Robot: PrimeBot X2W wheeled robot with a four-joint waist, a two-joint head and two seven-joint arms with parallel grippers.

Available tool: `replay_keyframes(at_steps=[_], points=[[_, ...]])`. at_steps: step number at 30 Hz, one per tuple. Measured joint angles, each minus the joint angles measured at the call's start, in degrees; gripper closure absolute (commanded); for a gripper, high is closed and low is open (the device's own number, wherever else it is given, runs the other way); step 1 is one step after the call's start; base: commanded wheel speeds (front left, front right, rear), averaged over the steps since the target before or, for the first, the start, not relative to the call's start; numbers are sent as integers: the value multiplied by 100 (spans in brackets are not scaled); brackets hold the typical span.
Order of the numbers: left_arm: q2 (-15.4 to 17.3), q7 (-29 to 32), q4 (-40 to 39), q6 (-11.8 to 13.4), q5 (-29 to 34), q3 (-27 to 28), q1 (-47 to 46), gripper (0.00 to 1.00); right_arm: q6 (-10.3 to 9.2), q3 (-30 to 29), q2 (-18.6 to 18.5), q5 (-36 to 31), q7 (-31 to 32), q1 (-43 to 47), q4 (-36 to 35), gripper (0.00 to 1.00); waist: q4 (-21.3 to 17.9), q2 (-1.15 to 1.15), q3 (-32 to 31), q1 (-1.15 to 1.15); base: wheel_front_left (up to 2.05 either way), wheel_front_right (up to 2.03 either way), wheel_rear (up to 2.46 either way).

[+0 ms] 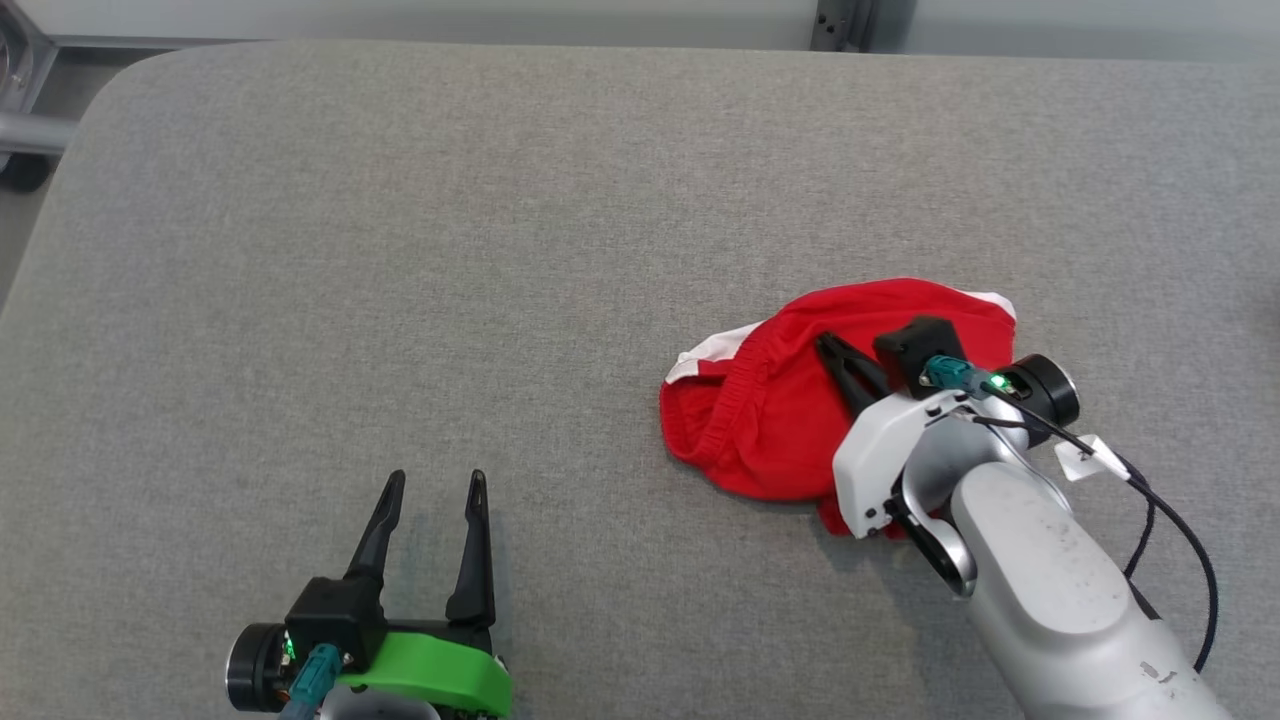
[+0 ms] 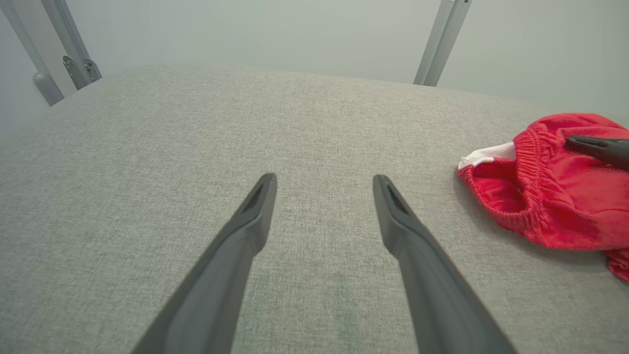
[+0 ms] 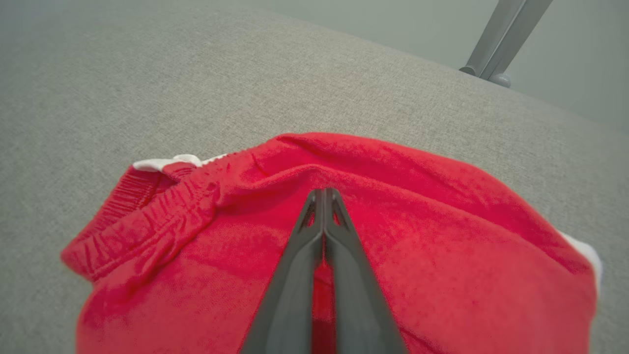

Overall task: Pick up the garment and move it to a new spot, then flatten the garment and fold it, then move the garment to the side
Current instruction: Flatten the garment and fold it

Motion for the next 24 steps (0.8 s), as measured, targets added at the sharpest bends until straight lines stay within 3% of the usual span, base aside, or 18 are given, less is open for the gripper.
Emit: replay_keyframes(at_steps=[7,15,24], points=[[0,0,1,19,-19,-49,-64,0,0,500,279,-14,-140,-265,647,100,202,0,146,0,0,0,0],[0,0,3,46,-74,-134,-103,0,-3,898,339,-24,-324,-627,1266,100,339,0,209,0,0,0,0],[0,0,-22,110,-131,-7,-40,0,-12,1761,302,386,-642,-638,1396,100,399,0,136,0,0,0,0]])
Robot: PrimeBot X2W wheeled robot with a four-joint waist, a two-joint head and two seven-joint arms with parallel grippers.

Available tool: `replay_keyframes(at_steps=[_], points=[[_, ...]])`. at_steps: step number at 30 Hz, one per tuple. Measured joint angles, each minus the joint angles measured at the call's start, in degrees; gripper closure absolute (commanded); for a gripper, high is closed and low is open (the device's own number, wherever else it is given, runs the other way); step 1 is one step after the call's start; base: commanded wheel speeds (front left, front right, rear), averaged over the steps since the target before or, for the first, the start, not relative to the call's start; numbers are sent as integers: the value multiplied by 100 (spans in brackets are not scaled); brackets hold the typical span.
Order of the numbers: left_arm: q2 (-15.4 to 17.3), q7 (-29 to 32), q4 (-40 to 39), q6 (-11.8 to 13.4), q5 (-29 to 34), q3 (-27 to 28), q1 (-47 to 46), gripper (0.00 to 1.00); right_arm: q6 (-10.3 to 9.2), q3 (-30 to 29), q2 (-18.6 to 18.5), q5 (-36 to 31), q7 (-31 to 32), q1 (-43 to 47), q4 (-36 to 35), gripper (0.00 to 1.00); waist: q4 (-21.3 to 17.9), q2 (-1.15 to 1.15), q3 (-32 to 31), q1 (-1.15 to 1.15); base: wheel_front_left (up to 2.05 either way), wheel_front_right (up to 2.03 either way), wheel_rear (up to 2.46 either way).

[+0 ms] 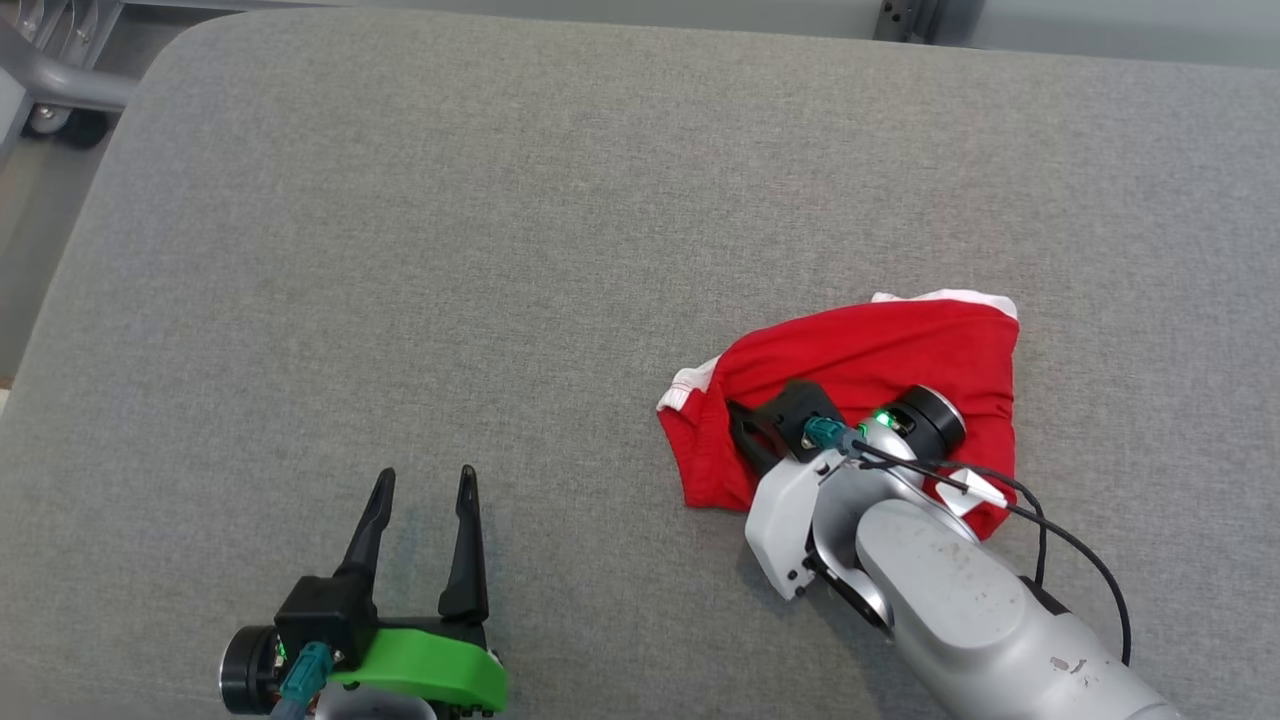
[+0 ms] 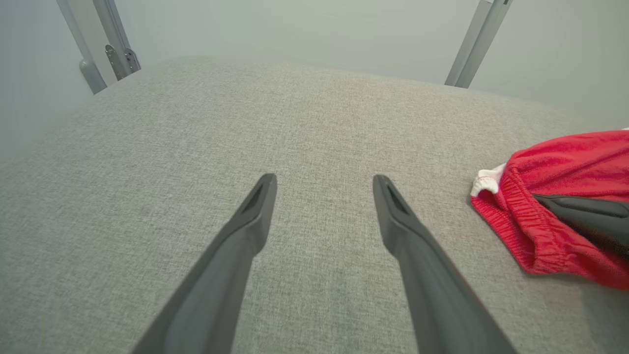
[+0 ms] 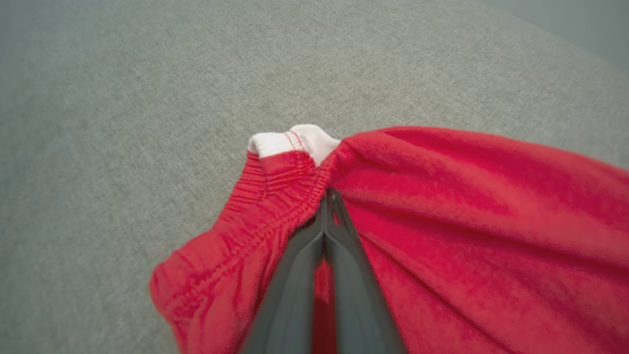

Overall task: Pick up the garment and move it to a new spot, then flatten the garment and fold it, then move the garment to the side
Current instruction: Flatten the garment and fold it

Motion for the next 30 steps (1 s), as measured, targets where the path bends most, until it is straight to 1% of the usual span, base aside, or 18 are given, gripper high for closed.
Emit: replay_keyframes(at_steps=[4,8,11,17,22,23,24,25,26,27,28,30], points=[[0,0,-22,32,-9,80,82,0,10,121,-155,111,-198,107,-146,100,-102,0,-85,0,0,0,0],[-1,0,-44,34,-7,144,154,0,11,188,-346,196,-208,328,-365,100,-248,0,-187,0,0,0,0],[-2,0,-38,33,26,204,230,0,11,25,-509,249,-403,565,-714,100,-355,0,-300,0,0,0,0],[-2,0,-45,13,104,420,427,0,11,-710,-915,225,-595,1339,-1703,100,-576,0,-567,0,0,0,0],[-2,0,-104,-11,125,578,644,0,11,-1811,-1245,43,-826,2284,-2521,99,-743,0,-843,0,0,0,0],[-1,0,-137,-11,130,608,700,0,11,-2080,-1313,-107,-917,2492,-2679,83,-781,0,-903,0,0,0,0],[-1,0,-157,-11,131,630,745,0,11,-2356,-1330,-196,-981,2664,-2785,78,-815,0,-951,0,0,0,0],[-1,-1,-178,-11,135,649,782,0,11,-2615,-1325,-263,-1028,2835,-2858,69,-849,0,-997,0,0,0,0],[-1,-1,-201,-12,146,665,811,0,10,-2863,-1302,-344,-1070,3017,-2942,46,-885,0,-1040,0,0,0,0],[-2,0,-224,-12,148,684,820,0,11,-3091,-1269,-441,-1100,3201,-3018,9,-922,0,-1084,0,0,0,0],[-2,0,-258,-12,148,705,822,0,11,-3296,-1217,-494,-1106,3350,-3069,0,-951,0,-1124,0,0,0,0],[-2,0,-320,-10,148,766,834,0,11,-3668,-1088,-588,-1121,3605,-3262,0,-997,0,-1200,0,0,0,0]])
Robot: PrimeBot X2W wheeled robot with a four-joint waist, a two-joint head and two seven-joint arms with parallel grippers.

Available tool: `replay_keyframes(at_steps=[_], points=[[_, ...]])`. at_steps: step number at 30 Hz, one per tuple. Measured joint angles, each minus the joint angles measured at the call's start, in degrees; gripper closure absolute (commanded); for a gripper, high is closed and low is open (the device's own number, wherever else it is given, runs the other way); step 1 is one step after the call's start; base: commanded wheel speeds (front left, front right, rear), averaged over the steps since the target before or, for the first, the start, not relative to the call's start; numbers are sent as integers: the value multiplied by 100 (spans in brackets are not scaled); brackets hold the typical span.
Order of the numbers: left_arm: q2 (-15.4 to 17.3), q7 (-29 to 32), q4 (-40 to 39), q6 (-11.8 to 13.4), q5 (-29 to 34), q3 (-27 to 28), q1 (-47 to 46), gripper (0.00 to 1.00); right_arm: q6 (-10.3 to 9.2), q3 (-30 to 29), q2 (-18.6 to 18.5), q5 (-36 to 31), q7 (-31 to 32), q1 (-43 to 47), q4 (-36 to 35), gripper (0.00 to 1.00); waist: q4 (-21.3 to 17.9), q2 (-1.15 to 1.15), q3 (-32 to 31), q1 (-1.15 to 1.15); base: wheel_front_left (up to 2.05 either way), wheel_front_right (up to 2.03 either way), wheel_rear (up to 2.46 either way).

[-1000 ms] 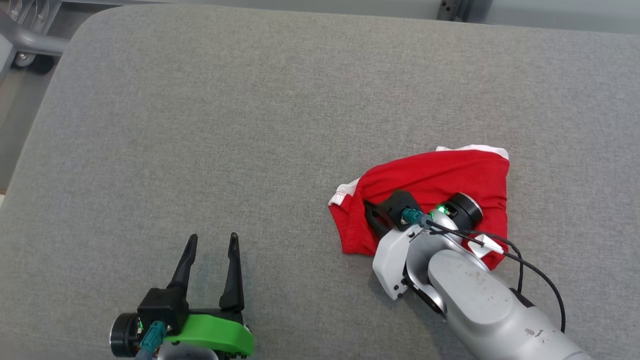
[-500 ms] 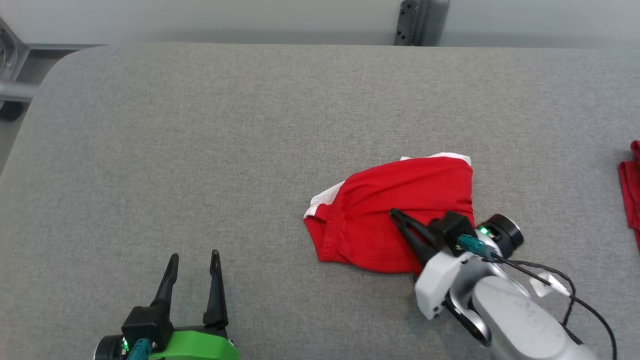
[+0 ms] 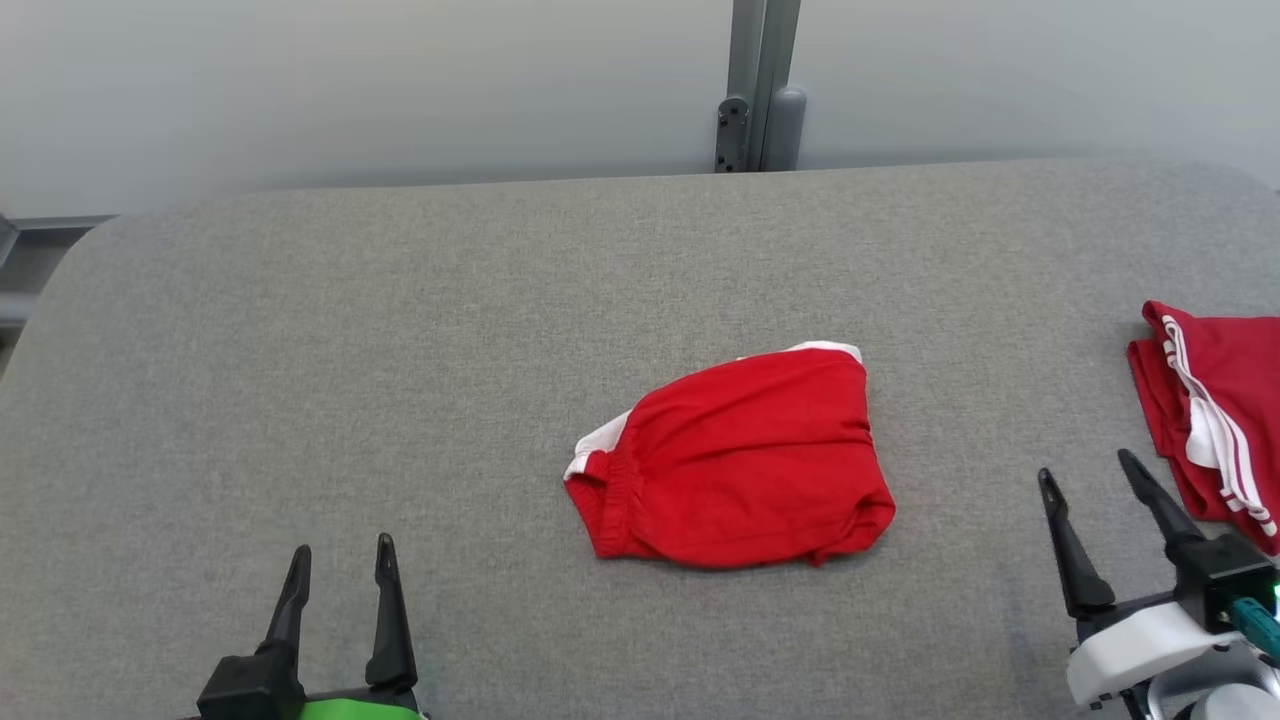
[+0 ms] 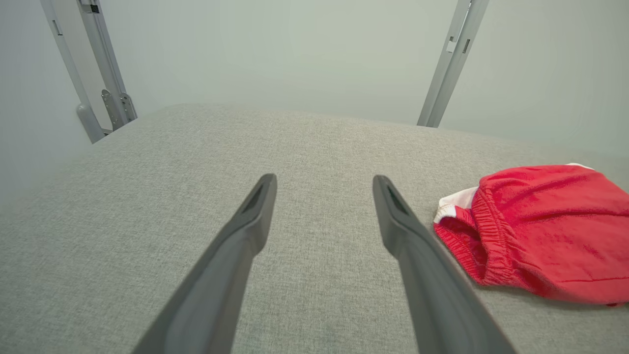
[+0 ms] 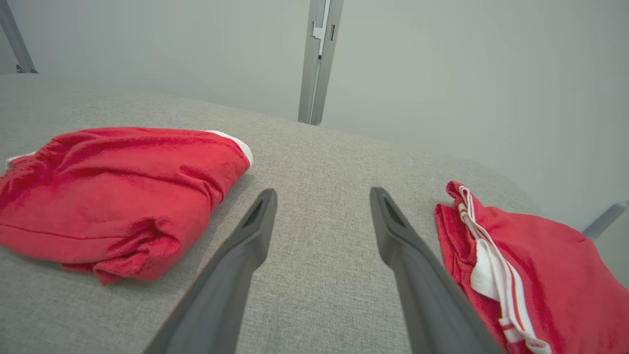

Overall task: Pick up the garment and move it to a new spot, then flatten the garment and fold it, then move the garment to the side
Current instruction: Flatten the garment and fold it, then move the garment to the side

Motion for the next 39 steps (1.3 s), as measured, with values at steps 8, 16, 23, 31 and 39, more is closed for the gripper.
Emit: replay_keyframes(at_steps=[8,16,23,31,39], points=[[0,-1,14,-34,77,136,186,0,1,-1005,530,-103,-12,775,-487,0,-100,0,-294,0,0,0,0],[0,0,-18,-80,191,231,186,0,1,-1079,758,12,-12,815,-301,0,-118,0,-347,0,0,0,0],[2,0,-93,-160,229,177,82,0,-1,-122,801,1784,571,-103,94,0,-90,0,-167,0,0,0,0],[1,0,-57,-226,226,-3,-266,0,-1,381,528,3152,3540,-1414,495,0,143,0,226,0,0,0,0],[0,0,-63,-152,130,-93,-446,0,-1,531,432,2994,4312,-1972,922,0,556,0,490,0,0,0,0]])
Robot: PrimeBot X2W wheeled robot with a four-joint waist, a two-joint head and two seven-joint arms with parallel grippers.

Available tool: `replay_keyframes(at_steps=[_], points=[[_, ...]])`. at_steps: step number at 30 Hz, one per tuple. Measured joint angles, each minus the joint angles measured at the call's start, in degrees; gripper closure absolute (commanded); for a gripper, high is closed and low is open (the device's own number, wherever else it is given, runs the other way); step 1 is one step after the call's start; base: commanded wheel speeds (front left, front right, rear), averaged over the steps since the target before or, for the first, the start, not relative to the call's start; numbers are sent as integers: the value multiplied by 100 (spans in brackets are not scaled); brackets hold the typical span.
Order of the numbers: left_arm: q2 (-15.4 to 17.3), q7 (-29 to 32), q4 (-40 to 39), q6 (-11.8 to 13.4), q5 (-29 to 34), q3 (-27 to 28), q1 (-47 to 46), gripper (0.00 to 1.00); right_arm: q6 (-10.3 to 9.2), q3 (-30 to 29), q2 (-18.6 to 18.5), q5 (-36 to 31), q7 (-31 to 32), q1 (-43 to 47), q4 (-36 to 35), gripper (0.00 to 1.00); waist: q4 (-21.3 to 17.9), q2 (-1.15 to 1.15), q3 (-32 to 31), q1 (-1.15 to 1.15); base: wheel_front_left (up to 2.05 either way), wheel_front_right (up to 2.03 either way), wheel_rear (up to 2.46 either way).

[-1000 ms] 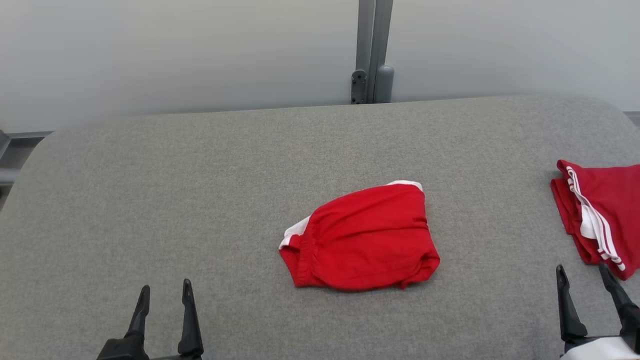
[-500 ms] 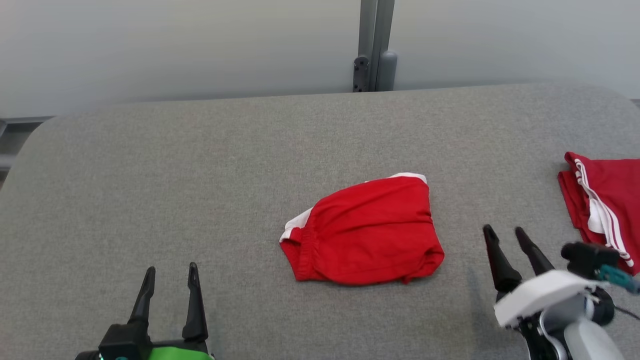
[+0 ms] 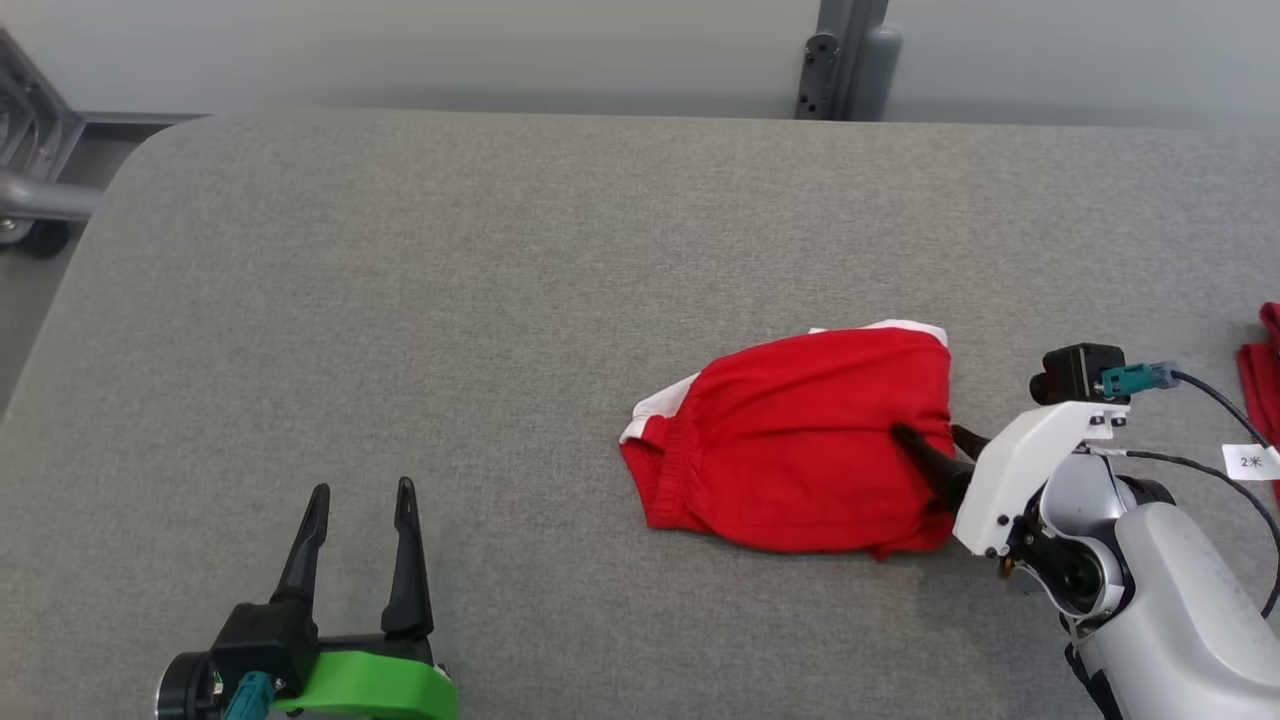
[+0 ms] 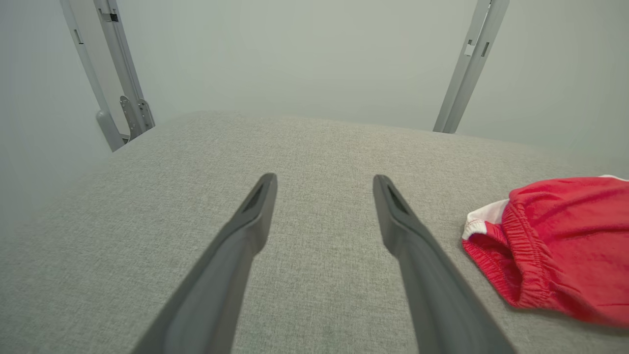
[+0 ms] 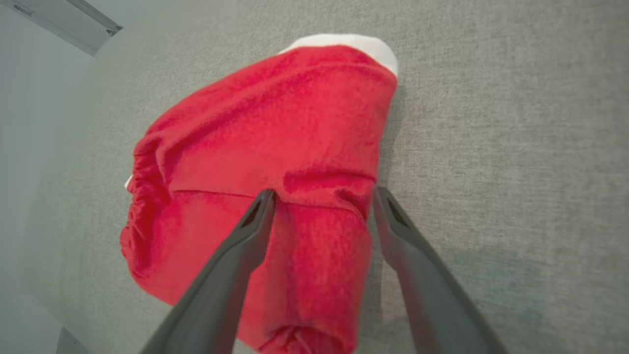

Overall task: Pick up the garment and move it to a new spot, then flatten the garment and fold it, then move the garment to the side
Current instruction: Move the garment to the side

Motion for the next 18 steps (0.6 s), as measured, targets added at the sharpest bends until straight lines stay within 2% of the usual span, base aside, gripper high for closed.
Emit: replay_keyframes(at_steps=[5,6,7,8,13,18], points=[[1,0,-10,20,-59,10,-50,0,0,-21,67,52,201,-198,232,0,176,0,164,0,0,0,0],[2,0,-20,20,-59,14,-64,0,0,-5,93,109,261,-213,263,7,197,0,197,0,0,0,0],[2,0,-31,23,-62,16,-72,0,0,-4,112,178,297,-218,287,51,211,0,229,0,0,0,0],[1,0,-33,46,-65,14,-81,0,0,-32,127,270,294,-227,296,100,222,0,262,0,0,0,0],[1,-1,-108,96,-98,74,-97,0,0,-26,192,651,279,-286,134,100,118,0,360,0,0,0,0],[1,0,-192,80,-34,232,-108,0,0,126,2,860,245,-259,-346,100,-238,0,430,0,0,0,0]])
